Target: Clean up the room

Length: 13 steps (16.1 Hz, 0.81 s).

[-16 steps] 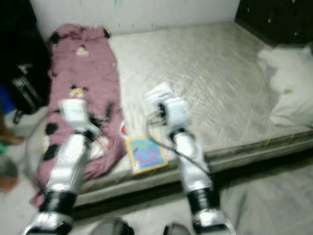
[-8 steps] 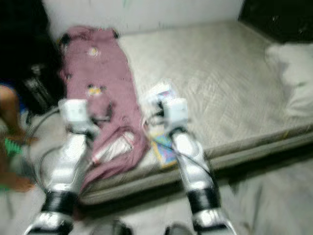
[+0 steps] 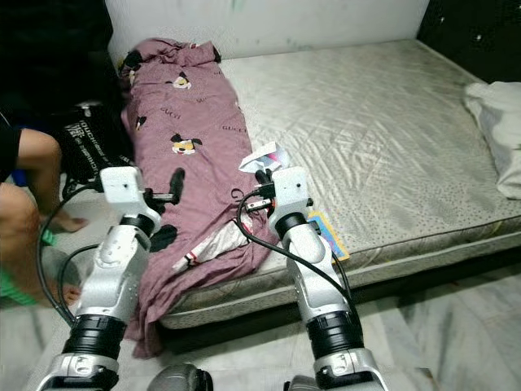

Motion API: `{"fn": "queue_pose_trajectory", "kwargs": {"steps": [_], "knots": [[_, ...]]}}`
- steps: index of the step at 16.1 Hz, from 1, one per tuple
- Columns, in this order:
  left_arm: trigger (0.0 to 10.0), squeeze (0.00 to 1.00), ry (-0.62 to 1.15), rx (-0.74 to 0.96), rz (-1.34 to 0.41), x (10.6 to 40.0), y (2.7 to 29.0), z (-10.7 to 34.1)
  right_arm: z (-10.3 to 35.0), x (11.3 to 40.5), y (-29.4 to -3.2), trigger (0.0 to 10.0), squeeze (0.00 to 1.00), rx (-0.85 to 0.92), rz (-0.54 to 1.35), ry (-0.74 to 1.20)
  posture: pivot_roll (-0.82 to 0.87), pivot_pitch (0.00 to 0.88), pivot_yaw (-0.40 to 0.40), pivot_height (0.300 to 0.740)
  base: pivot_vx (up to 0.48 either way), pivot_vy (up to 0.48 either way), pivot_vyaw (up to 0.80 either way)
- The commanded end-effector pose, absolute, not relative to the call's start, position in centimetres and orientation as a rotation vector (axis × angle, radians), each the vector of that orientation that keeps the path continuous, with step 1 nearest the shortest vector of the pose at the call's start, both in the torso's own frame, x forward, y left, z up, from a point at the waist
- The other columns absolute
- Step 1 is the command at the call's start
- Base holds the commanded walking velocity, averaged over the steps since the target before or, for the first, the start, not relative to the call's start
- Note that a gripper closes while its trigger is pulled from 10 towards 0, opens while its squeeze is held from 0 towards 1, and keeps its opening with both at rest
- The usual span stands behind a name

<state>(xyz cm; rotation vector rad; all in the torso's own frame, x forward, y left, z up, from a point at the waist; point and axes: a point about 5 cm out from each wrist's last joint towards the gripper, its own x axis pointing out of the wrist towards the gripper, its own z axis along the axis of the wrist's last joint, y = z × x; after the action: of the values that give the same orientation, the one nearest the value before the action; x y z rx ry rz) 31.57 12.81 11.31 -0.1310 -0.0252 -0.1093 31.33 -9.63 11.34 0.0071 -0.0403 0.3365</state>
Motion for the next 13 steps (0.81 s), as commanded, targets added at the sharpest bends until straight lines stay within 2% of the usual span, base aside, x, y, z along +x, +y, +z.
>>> {"fn": "queue_pose_trajectory", "kwargs": {"steps": [1,13], "knots": [[10.0,0.0,-0.017,-0.12,-0.1,31.65,13.23,11.26,12.06,31.54,-9.38,10.0,0.0,0.004,0.348,-0.069,-0.01,0.0,0.029,0.74,0.0,0.0,0.8],[10.0,0.0,-0.014,-0.122,-0.068,31.78,13.55,11.23,12.28,31.56,-9.15,10.0,0.0,0.001,0.37,-0.081,-0.01,0.0,0.028,0.74,0.0,0.0,0.8]]}}
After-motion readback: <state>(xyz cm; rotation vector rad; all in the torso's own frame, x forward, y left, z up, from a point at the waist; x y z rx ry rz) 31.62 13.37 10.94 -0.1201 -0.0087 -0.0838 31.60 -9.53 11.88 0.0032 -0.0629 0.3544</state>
